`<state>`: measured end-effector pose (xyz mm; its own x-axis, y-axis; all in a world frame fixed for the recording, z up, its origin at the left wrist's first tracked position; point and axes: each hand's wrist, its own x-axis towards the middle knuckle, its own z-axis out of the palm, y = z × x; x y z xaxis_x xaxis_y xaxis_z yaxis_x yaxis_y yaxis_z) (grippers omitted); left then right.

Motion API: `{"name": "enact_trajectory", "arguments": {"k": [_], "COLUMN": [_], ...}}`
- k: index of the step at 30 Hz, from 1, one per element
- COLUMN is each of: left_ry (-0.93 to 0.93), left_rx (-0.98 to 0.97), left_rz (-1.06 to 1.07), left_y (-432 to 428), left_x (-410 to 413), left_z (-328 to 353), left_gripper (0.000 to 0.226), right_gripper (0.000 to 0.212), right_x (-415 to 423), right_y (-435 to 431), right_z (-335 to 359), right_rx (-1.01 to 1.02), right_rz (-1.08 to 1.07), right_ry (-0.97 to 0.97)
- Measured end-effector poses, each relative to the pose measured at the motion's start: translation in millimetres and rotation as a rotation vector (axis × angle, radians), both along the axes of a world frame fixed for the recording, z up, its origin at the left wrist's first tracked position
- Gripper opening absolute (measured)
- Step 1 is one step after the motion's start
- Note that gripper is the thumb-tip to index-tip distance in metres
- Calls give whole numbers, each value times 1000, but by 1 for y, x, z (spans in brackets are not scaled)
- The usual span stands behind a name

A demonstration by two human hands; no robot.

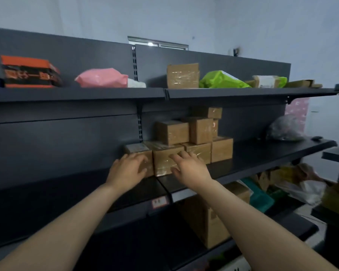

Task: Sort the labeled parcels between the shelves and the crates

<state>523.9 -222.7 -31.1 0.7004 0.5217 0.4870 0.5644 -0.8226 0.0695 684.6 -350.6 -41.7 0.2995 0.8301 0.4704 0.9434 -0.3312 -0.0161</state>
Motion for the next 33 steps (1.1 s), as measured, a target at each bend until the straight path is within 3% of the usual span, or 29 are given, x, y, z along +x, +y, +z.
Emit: {"name": "enact_trajectory", "arguments": {"k": [5,13,17,23,29,33], "left_ry": [12,42,89,-192,-257,-402], "left_rx": [-96,-78,-256,-281,-139,-96], "left_rz": [89,123,167,154,393,542], "left_y": [52,94,115,114,85,72], "left_x": [11,52,67,45,18,-7], "left_z": [-7,-5,-13,-34,-29,-32], "left_gripper": [51,60,59,42,37,34], "right_gripper": [52,52,56,49,48,40], "right_x": [10,43,55,58,33,10], "right_y": [60,130,145,143,138,134], "right_z": [6,15,4,-3,-10,-17], "right_rx": [-86,-119,-167,2,100,258], "right_rz": [-10,9,58,185,387,519], "right_ry": [24,26,-20,-102,-87,-115]}}
